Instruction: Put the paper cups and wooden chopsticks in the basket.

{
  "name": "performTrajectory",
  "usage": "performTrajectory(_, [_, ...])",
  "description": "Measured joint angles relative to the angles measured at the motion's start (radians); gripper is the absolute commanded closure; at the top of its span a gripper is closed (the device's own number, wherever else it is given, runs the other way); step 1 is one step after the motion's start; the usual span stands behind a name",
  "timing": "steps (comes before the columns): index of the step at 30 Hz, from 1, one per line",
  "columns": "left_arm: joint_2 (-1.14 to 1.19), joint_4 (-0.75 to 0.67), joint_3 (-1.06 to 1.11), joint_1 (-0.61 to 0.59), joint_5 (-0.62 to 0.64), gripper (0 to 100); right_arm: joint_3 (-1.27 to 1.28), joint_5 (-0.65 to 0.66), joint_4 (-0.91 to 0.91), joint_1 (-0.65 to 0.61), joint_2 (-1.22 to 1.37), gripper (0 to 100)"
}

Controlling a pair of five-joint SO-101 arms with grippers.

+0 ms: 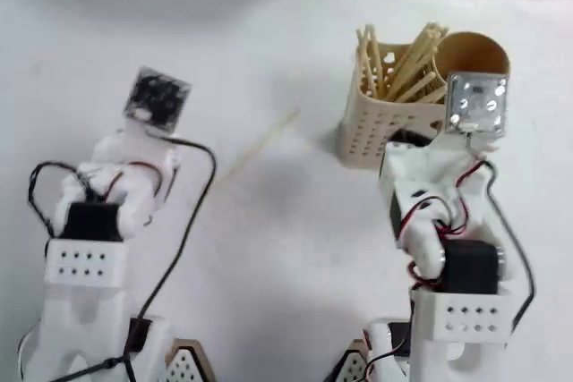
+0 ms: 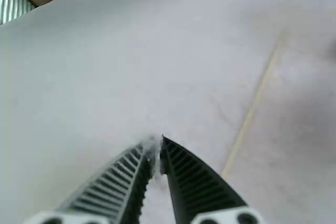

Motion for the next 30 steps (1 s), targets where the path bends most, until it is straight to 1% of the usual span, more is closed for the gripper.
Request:
performTrajectory(2, [0.075, 0.026, -0.066, 0.044, 0.000, 96, 0.115, -0.003, -0.080, 0.003, -0.040, 98.1])
performTrajectory(5, [0.226, 0.038, -0.157, 0.084, -0.009, 96, 0.264, -0.008, -0.203, 0.049, -0.115, 98.1])
performTrajectory(8, [0.402, 0.057, -0.242, 0.135, -0.117, 95, 0.359, -0.008, -0.281, 0.097, -0.195, 98.1])
performTrajectory(10, [0.532, 0.071, -0.305, 0.169, -0.175, 90, 0.402, -0.008, -0.299, 0.095, -0.236, 98.1])
performTrajectory(14, [0.790, 0.107, -0.470, 0.187, -0.173, 79, 0.440, -0.008, -0.308, 0.092, -0.299, 98.1])
performTrajectory(22, [1.252, 0.339, -0.937, 0.187, -0.149, 80, 0.451, -0.008, -0.308, 0.077, -0.328, 98.1])
performTrajectory(30, [1.634, 0.588, -1.444, 0.187, -0.147, 80, 0.451, -0.008, -0.308, 0.077, -0.328, 98.1])
